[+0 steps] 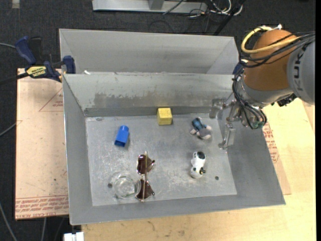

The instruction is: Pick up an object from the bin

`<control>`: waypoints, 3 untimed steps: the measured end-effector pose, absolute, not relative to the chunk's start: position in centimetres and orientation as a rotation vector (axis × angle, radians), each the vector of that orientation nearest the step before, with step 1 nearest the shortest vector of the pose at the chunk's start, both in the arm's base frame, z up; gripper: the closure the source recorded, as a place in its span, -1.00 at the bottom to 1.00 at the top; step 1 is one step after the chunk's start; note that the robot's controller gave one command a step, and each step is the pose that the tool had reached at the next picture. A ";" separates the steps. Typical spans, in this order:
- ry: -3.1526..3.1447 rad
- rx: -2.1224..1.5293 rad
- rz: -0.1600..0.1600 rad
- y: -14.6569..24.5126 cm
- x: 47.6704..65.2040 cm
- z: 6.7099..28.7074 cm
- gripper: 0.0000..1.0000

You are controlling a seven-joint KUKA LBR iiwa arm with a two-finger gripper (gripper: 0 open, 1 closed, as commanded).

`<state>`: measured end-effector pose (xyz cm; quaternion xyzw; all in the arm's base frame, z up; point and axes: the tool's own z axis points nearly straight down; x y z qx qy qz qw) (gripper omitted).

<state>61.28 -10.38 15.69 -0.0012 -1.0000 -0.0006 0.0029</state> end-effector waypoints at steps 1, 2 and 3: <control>-3.144 0.000 0.000 -10.3 61.4 16.2 -1.00; -3.148 -0.081 -0.001 -10.3 62.9 9.3 -1.00; -3.143 -0.104 -0.002 -10.2 62.8 5.9 -1.00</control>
Offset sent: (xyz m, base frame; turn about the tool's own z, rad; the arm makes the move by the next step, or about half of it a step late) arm 0.0180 0.0011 -0.0869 0.0635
